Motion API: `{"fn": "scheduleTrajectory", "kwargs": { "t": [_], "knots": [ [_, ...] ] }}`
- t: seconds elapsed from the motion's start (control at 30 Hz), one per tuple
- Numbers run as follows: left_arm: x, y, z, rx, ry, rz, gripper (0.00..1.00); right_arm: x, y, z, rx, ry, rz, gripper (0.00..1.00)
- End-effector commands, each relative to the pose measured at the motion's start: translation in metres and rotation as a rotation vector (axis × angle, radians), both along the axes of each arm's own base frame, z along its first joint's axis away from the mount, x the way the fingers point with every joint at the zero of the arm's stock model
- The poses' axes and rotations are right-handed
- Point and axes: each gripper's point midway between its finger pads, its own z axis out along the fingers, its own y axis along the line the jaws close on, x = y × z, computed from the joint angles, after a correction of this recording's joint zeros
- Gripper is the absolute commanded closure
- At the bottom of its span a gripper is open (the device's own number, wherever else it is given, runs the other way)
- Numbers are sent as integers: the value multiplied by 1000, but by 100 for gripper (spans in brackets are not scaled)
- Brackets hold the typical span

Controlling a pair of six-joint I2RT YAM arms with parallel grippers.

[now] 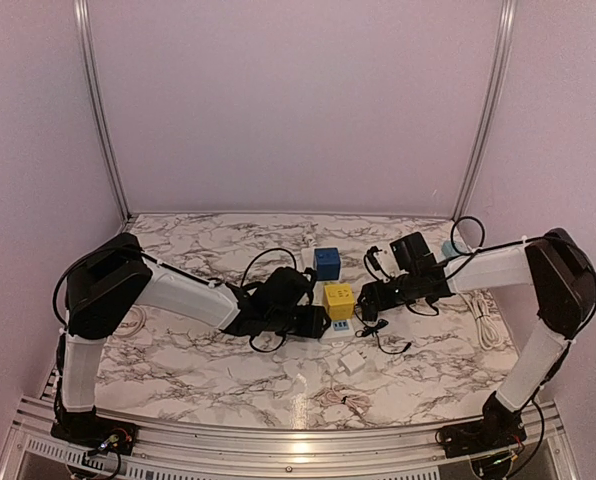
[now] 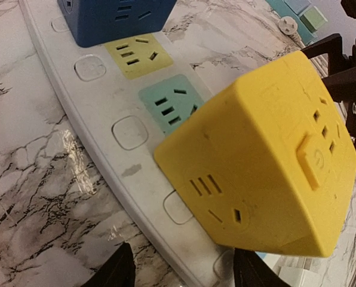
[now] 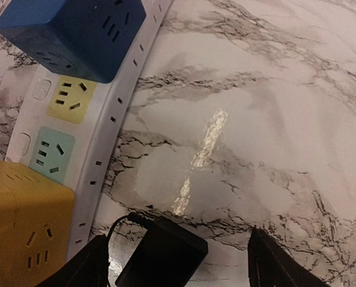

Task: Insert the plug
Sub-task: Move the socket to the center of the board, then move the plug to the center of the board.

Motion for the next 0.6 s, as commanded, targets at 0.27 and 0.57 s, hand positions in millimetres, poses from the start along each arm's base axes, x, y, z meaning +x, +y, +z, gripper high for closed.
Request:
{"fn": "scheduleTrajectory", "kwargs": {
  "t": [0.27,0.57],
  "knots": [
    [-12,31,9,15,1,-2,35,-33,5,-22,61,107,68,43],
    [-20,54,40,-35,-43,31,32,-87,12,-27,81,176,118,50]
  ]
}}
